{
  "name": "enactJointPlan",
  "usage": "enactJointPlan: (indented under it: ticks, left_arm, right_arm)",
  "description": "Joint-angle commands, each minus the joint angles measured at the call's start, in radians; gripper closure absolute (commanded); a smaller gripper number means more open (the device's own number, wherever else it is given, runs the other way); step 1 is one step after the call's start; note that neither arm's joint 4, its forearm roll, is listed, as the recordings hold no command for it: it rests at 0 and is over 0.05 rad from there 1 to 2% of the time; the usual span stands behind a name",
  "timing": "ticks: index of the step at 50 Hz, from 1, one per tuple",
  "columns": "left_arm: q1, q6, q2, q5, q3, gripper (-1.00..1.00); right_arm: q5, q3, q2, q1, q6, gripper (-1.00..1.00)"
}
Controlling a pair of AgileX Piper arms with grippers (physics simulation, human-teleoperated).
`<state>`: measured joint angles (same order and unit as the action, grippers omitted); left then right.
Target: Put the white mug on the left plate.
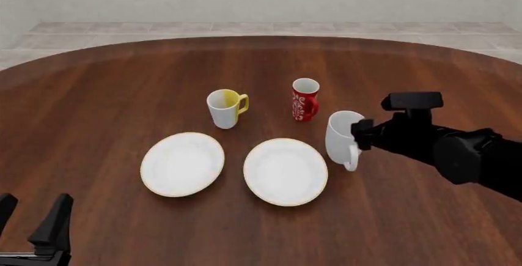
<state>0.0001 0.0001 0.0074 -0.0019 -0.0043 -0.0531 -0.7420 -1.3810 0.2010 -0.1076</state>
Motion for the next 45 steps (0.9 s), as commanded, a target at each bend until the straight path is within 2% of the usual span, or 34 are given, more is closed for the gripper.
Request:
enactJointPlan:
  ticks: [1,45]
  left_arm:
    - [0.000,0.000,0.000,0.000,0.000,-1.00]
    - [0.000,0.000,0.000,0.000,0.000,-1.00]
  right_arm:
    - [0.028,0.000,-0.048,0.003,-0.006,-1.00]
    - [0.129,0.051,-0.149,0.019,-0.046,-1.00]
